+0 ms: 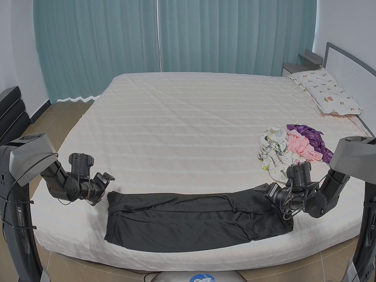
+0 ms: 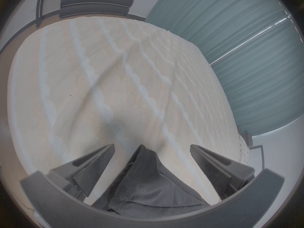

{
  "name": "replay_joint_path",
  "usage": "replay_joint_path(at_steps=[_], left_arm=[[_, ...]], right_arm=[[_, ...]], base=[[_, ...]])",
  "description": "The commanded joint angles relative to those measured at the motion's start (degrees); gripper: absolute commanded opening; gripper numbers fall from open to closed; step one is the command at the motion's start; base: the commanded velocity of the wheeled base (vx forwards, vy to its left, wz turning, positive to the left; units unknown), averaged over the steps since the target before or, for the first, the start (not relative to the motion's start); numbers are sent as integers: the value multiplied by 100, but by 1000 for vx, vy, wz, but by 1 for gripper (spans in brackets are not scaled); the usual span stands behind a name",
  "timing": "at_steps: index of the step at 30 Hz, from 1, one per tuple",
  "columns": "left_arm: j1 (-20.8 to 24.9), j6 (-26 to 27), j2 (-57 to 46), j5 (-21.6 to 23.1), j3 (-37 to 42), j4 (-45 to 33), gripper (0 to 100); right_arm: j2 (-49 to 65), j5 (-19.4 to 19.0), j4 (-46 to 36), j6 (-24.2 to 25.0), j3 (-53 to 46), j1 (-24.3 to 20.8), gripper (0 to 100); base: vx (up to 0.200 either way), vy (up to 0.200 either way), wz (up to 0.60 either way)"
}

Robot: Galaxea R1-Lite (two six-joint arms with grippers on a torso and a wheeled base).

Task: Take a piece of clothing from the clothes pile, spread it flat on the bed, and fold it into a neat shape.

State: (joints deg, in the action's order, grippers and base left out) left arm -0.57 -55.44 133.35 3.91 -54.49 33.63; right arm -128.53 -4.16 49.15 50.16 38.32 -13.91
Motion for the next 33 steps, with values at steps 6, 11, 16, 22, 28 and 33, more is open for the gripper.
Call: replay_joint_path(at_steps=[6, 11, 16, 22, 28, 33], left_arm=[[-22, -2, -99, 4, 26, 3, 100], [-22, -2, -90, 4, 26, 12, 100], [-22, -2, -90, 4, 26, 12, 100], [-22, -2, -81, 4, 18, 3, 100], [-13, -2, -81, 4, 18, 12, 100], [-13, 7, -73, 4, 26, 29, 100]], right_arm=[[-173, 328, -2, -24, -70, -147, 100], [-164, 328, -11, -24, -79, -165, 100], [-173, 337, -2, -15, -79, -217, 0], [-94, 591, -72, -24, -228, -358, 0], [47, 767, -90, -42, -369, -367, 0], [425, 715, -108, -33, -413, -349, 0]], base=[[0, 0, 0], [0, 0, 0], [0, 0, 0], [0, 0, 0], [0, 0, 0], [0, 0, 0]])
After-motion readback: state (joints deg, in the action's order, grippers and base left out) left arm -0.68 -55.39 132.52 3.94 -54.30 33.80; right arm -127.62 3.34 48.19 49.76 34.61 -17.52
